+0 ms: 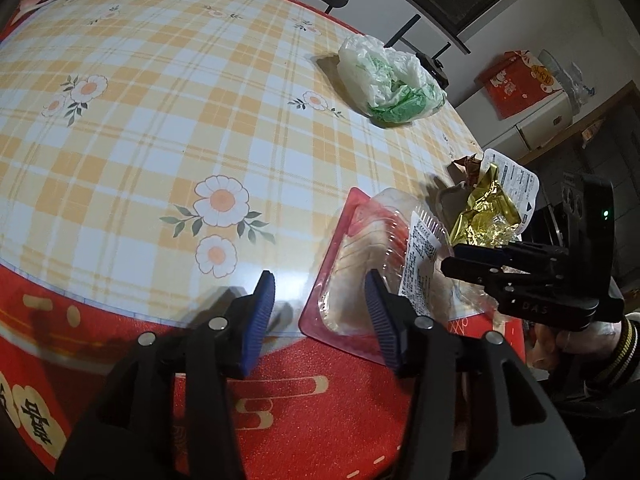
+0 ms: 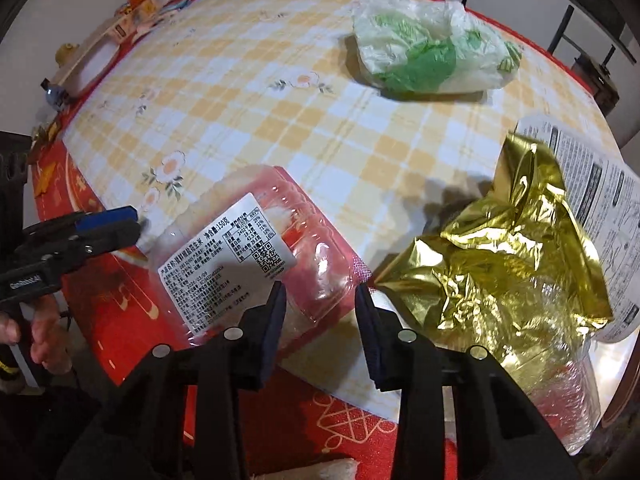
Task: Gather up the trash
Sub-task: 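Close the left tool on the clear plastic food tray, then lift the clear plastic tray upright with the left tool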
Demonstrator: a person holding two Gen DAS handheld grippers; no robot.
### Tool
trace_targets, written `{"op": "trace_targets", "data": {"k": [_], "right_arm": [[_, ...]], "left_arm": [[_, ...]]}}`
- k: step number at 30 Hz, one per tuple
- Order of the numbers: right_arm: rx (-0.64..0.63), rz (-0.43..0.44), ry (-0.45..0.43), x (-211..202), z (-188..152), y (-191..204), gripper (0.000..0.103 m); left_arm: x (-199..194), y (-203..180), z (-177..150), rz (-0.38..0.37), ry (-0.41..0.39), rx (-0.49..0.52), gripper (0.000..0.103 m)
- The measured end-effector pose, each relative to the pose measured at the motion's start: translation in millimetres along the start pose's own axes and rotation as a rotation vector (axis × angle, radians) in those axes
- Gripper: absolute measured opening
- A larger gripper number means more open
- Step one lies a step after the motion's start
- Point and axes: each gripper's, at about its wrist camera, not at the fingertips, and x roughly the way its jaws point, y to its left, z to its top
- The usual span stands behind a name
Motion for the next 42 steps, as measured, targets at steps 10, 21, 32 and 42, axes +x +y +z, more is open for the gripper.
{"op": "trace_targets", "data": {"k": [10, 21, 32, 42], "right_arm": [[0.114, 0.084, 0.008, 11.5, -4.6, -14.0, 0.032], [0.136, 0.136, 0.005, 19.0, -7.2, -22.7, 0.035], [0.178, 0.168, 0.004, 19.2, -9.1, -27.8, 0.036], [0.226, 0.174, -0.025, 9.8, -11.1, -27.3, 0.029]], "left_arm": [[13.6, -2.8, -4.8, -0.037, 0.063, -0.014, 0.053], [15.8, 1.2, -5.7, -0.047, 0.061, -0.05, 0.056], [40.7, -32.0, 6.1, -0.065, 0.138, 0.084, 0.054], [49.5, -50.5, 16.5, -0.022, 0.175, 0.203, 0.048]]}}
